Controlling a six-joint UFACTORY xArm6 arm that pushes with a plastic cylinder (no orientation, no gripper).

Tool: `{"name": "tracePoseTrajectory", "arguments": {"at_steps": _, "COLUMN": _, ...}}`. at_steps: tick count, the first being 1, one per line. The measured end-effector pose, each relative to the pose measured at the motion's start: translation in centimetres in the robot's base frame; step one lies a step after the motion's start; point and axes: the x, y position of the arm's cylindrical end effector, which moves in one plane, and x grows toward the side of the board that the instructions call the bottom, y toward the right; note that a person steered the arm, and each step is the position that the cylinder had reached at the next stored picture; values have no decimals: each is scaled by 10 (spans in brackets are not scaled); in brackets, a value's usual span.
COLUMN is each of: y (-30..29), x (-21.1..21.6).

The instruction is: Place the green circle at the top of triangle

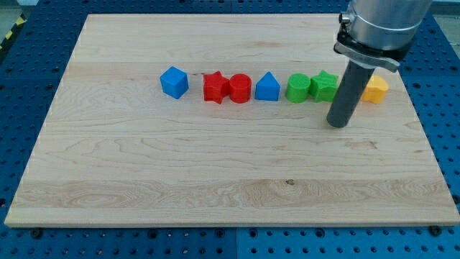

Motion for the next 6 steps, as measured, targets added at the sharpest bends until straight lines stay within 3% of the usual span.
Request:
{"name": "tracePoseTrajectory", "arguments": {"at_steps": 2, "y": -7, "x": -12}}
{"name": "tracePoseTrajectory", "arguments": {"at_steps": 6, "y": -83, "x": -127}}
